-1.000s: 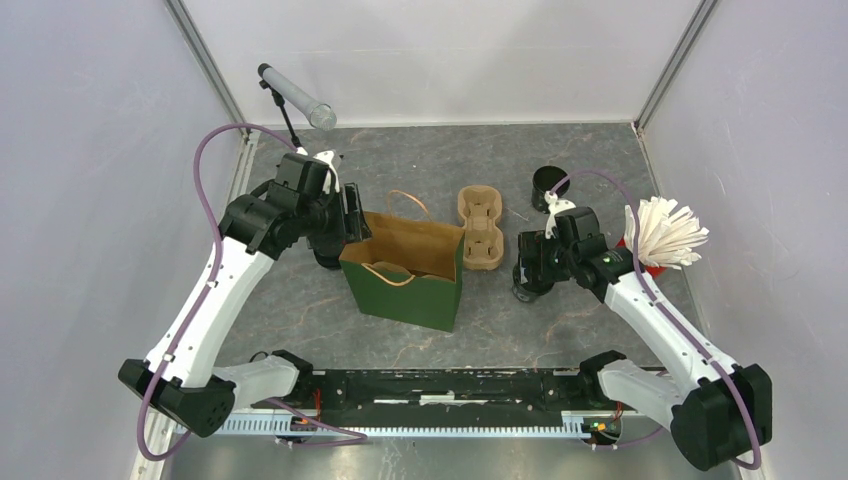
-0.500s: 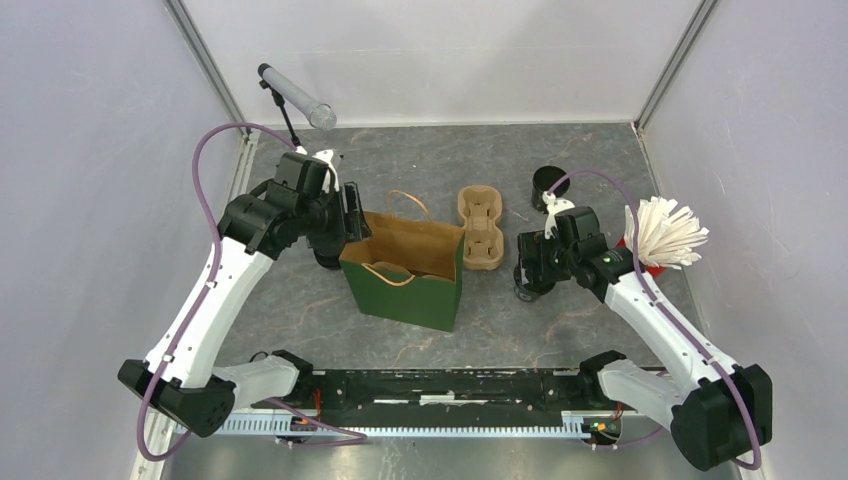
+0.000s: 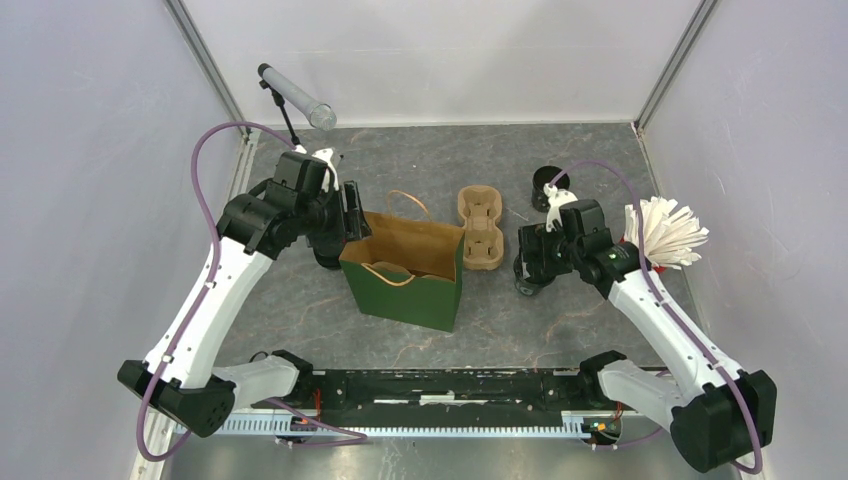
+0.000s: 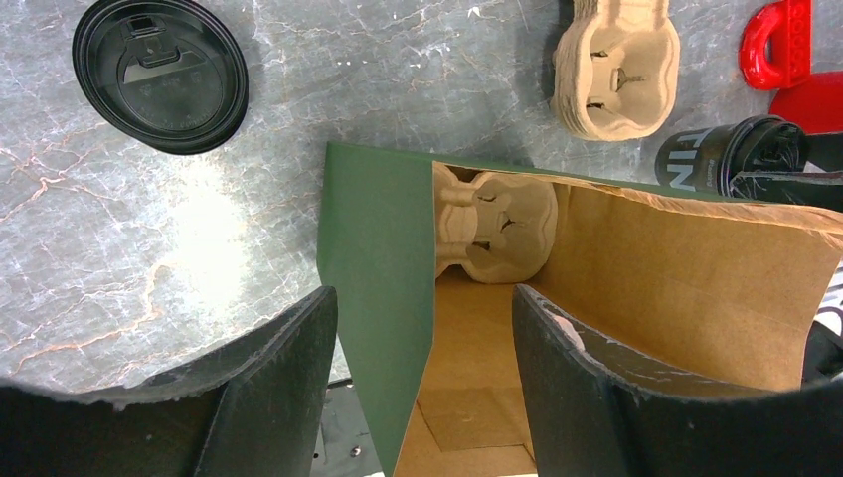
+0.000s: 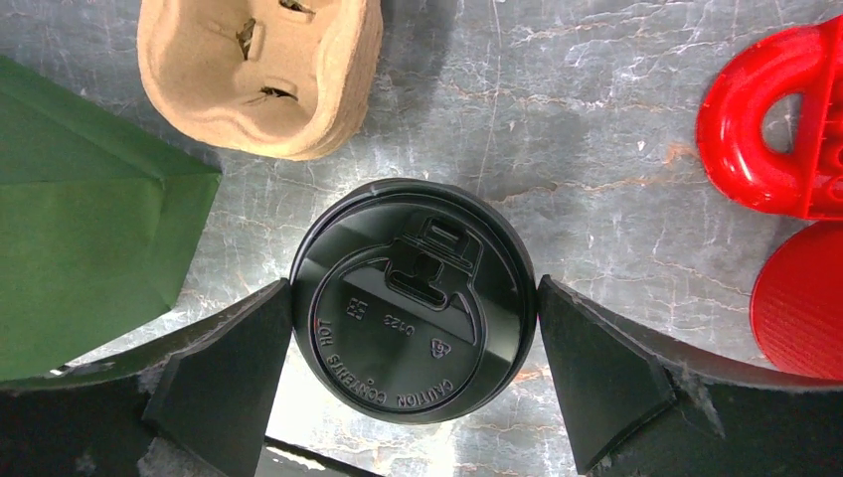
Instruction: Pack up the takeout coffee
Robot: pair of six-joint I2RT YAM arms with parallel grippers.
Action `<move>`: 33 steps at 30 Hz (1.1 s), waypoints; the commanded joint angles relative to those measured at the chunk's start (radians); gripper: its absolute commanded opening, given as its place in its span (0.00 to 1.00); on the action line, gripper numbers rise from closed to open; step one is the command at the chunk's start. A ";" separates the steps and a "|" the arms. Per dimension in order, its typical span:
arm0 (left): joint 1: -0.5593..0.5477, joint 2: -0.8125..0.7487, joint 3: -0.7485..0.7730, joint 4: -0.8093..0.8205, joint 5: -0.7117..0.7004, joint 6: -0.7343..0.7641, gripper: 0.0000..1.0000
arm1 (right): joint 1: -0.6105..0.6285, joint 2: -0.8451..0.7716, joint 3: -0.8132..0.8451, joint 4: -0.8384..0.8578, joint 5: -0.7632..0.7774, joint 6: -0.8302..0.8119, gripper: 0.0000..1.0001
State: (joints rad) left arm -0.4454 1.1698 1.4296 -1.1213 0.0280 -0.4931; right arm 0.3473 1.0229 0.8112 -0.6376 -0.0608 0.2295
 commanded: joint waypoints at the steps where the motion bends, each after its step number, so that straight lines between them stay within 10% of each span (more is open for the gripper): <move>1: -0.001 -0.013 0.047 -0.001 -0.009 0.043 0.72 | -0.007 -0.019 -0.007 0.008 -0.013 0.029 0.98; 11: -0.001 0.022 0.173 -0.041 0.039 0.025 0.72 | -0.028 -0.101 -0.030 0.023 -0.069 -0.210 0.98; 33: -0.001 0.062 0.252 -0.061 0.074 0.015 0.72 | -0.028 -0.117 0.032 0.027 -0.158 -0.131 0.97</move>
State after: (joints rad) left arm -0.4454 1.2297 1.6482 -1.1820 0.0811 -0.4934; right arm 0.3195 0.9222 0.8322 -0.6167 -0.2100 0.0742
